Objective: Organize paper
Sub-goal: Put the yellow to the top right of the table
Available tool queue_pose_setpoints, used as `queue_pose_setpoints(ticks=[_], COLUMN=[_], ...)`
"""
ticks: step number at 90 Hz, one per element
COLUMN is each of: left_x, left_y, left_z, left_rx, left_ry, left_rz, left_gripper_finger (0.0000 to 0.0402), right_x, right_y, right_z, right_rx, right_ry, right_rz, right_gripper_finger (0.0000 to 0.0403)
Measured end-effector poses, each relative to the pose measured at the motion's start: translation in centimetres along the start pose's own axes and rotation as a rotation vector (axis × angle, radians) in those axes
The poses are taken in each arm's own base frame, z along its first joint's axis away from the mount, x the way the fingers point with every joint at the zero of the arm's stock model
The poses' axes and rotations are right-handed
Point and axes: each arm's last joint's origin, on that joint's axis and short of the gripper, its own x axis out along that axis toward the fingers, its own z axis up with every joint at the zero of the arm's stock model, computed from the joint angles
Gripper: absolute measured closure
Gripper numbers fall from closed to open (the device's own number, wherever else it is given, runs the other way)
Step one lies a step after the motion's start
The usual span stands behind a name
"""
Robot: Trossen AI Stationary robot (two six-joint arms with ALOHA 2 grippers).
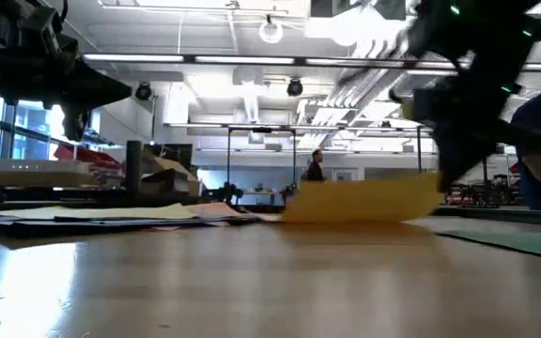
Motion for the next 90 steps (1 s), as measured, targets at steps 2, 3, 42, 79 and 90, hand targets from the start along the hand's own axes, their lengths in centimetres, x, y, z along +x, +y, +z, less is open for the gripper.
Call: queue_pose_setpoints(ticks=[2,3,42,79,90], left_x=[0.0,0.0,0.0,0.0,0.0], left_y=[0.0,0.0,0.1,0.1,0.1], left_z=[0.0,0.0,0.0,0.0,0.0], left_rx=[0.000,0.000,0.003,0.003,0.003], left_ry=[0.000,0.000,-0.010,-0.009,-0.009], left_rz=[0.000,0.001,0.022,0.023,0.023], left_gripper_finger=[0.0401,0.0401,0.0401,0.0401,0.0401], right_x=[-0.3,-0.5,-1.7,-1.6,-1.5], right_y=[-0.2,-0.3,-3.1,-3.4,-3.2], right_z=[0.3,0.5,-1.8,-3.1,-3.8], right_rx=[0.008,0.012,0.140,0.004,-0.081], right_ry=[-0.025,-0.035,0.266,0.383,0.434], right_rz=[-0.011,-0.019,-0.047,0.033,0.070], right_gripper_finger=[0.0403,0.0403,0.0403,0.0403,0.0403])
